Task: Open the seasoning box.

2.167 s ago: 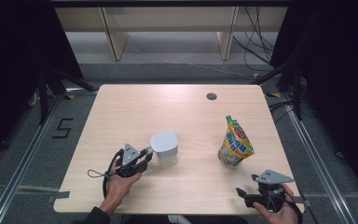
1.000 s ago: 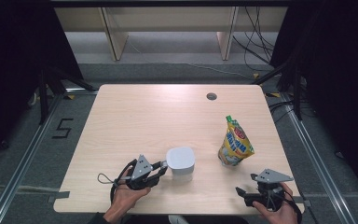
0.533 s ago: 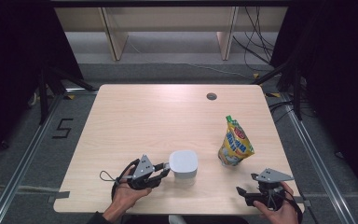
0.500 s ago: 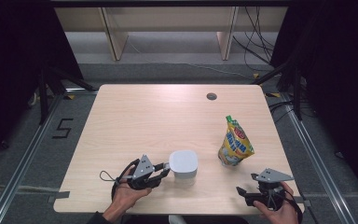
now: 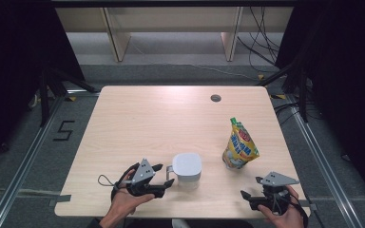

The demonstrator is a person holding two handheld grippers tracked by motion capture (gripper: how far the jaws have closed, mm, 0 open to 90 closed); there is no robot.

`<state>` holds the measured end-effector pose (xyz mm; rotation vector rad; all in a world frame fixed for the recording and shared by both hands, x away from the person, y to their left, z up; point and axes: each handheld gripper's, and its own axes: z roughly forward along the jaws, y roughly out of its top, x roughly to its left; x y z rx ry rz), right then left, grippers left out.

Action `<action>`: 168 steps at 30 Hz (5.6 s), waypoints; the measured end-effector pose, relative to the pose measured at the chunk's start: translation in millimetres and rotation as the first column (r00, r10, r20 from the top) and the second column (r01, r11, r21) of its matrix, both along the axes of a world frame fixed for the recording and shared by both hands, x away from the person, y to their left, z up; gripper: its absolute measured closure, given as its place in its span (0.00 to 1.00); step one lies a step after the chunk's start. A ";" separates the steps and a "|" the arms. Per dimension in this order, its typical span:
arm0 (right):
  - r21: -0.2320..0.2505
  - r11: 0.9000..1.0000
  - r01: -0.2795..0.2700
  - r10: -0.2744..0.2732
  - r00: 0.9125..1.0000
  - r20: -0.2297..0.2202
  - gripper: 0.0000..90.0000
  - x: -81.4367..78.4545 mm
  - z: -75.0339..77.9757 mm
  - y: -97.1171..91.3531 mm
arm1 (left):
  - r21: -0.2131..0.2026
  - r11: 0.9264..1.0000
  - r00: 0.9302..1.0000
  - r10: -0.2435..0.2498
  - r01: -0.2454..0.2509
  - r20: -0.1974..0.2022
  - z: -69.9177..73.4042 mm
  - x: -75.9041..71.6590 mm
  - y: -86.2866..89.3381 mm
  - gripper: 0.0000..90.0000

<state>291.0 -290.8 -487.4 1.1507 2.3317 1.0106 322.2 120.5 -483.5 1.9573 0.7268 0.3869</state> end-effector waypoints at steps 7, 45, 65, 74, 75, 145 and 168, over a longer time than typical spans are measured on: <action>0.027 1.000 0.005 -0.004 1.000 -0.028 0.25 0.5 -0.9 0.4 | -0.018 1.000 1.000 -0.001 0.001 -0.005 13.0 -4.9 4.1 0.31; 0.026 0.997 -0.075 0.073 0.995 0.073 0.41 -5.8 6.0 10.4 | -0.112 0.994 0.998 0.014 -0.007 0.059 48.8 2.1 -8.8 0.99; 0.138 0.967 -0.214 0.185 0.962 0.199 0.77 -3.1 21.6 39.6 | -0.104 0.994 0.998 0.023 -0.017 0.051 41.4 5.8 -12.2 0.99; 0.118 0.954 -0.277 0.246 0.943 0.225 0.93 5.0 26.3 62.3 | -0.096 0.995 0.998 0.031 -0.025 0.053 41.7 4.0 -12.6 0.99; 0.117 0.953 -0.278 0.245 0.940 0.235 0.94 6.2 27.5 64.4 | -0.096 0.995 0.998 0.030 -0.025 0.052 41.7 3.9 -12.4 0.99; 0.081 0.894 -0.441 0.395 0.859 0.327 1.00 33.0 69.0 167.4 | -0.043 0.994 0.995 0.098 -0.098 -0.014 7.9 -29.9 43.1 0.38; 0.098 0.905 -0.414 0.362 0.871 0.332 0.95 31.2 66.1 152.8 | -0.027 0.993 0.993 0.111 -0.112 -0.030 3.4 -32.4 47.6 0.36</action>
